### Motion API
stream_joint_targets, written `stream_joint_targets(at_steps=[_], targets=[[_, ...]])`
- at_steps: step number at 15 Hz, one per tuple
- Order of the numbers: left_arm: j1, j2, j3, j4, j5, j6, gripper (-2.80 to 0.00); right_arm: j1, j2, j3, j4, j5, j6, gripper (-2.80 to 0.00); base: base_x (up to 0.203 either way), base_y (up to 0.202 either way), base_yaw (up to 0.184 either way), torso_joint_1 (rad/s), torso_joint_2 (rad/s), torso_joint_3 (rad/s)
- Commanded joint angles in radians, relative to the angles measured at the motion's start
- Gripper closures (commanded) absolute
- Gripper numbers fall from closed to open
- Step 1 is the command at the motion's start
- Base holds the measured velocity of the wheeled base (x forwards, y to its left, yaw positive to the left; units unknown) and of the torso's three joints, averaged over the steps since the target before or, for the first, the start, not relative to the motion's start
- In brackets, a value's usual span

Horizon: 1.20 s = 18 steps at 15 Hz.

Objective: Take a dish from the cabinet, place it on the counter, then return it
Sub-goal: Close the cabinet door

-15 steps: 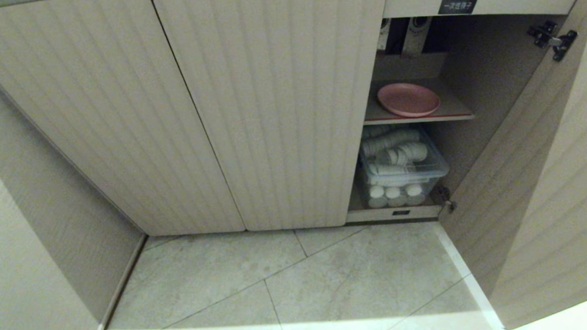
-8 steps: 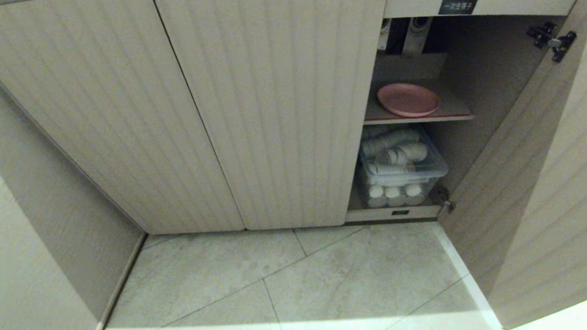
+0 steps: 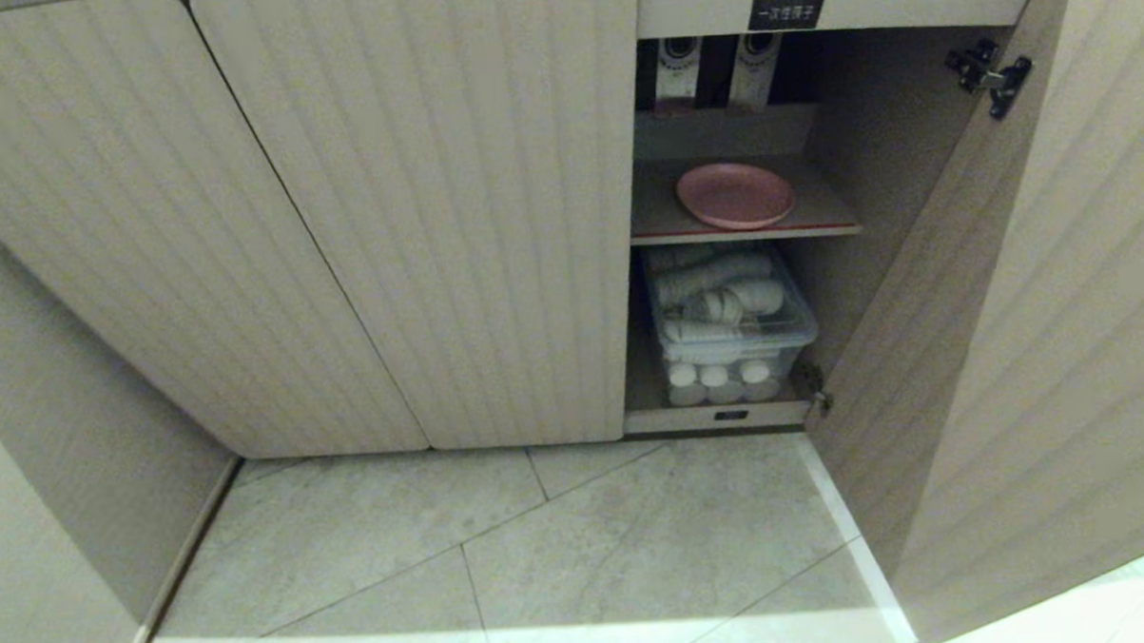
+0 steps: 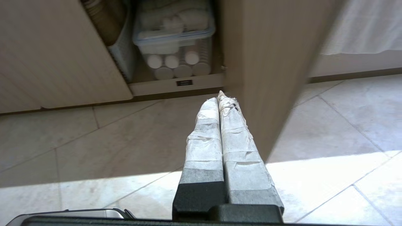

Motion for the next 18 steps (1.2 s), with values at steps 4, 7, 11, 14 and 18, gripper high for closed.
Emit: stream_joint_targets(at_steps=[4,7,11,14,18], targets=[[0.000,0.000,0.000,-0.001,0.000,-0.001,0.00,0.000,0.000,0.000,0.000,0.000,0.000,0.00,0.000,-0.195,0.001,0.003,0.00,0.003],[0.000,0.000,0.000,-0.001,0.000,-0.001,0.00,0.000,0.000,0.000,0.000,0.000,0.000,0.00,0.000,-0.146,0.001,0.001,0.00,-0.001],[0.000,0.000,0.000,-0.001,0.000,-0.001,0.00,0.000,0.000,0.000,0.000,0.000,0.000,0.00,0.000,0.000,0.000,0.000,0.00,0.000],[0.000,0.000,0.000,-0.001,0.000,-0.001,0.00,0.000,0.000,0.000,0.000,0.000,0.000,0.00,0.000,0.000,0.000,0.000,0.00,0.000],[0.000,0.000,0.000,-0.001,0.000,-0.001,0.00,0.000,0.000,0.000,0.000,0.000,0.000,0.00,0.000,0.000,0.000,0.000,0.00,0.000]])
